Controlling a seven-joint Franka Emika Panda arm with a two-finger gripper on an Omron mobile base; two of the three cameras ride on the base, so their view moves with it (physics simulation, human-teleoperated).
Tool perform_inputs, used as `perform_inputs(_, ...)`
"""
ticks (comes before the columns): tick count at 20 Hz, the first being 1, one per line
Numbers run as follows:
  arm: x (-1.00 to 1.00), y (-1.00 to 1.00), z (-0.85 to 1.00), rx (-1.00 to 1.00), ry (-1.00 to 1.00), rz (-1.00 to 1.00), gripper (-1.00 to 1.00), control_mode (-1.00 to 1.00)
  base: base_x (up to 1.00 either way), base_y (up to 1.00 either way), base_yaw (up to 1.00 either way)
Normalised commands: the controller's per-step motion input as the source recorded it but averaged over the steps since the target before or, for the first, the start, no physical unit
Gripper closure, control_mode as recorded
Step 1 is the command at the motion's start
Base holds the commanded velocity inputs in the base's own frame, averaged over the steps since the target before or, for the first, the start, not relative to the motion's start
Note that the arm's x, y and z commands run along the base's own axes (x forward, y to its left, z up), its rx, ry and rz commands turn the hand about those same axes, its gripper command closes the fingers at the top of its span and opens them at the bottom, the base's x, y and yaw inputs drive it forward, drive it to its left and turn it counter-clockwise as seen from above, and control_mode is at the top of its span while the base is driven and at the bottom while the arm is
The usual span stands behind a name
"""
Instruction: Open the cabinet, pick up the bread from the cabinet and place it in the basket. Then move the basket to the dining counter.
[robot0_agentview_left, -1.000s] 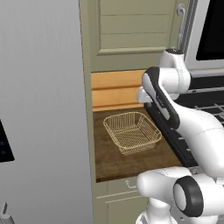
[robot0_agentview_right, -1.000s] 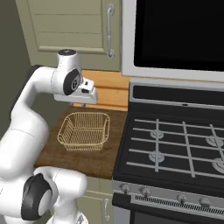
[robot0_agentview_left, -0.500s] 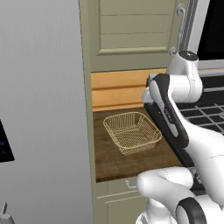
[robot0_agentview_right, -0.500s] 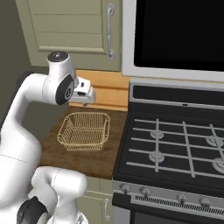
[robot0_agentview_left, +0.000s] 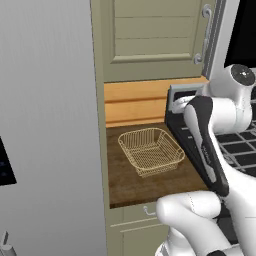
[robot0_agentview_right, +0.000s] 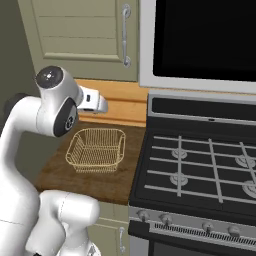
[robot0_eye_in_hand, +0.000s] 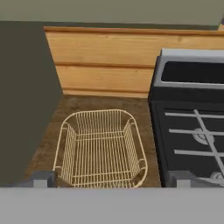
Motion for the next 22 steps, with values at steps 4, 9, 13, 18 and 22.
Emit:
perform_inputs(4, -0.51, -0.29, 0.51, 0.00, -0.20, -0.01, -1.00, -1.00, 0.00, 0.00, 0.00)
perform_inputs(9, -0.27, -0.32, 0.46, 0.06, -0.15, -0.06, -1.00, -1.00, 0.00, 0.00, 0.00)
perform_inputs(13, -0.12, -0.19, 0.42, 0.09, -0.28, -0.02, -1.00, -1.00, 0.00, 0.00, 0.00)
perform_inputs(18, -0.08, -0.10, 0.40, 0.13, -0.31, 0.00, -1.00, -1.00, 0.00, 0.00, 0.00)
perform_inputs(22, 0.00, -0.08, 0.41, 0.11, -0.22, 0.00, -1.00, -1.00, 0.00, 0.00, 0.00)
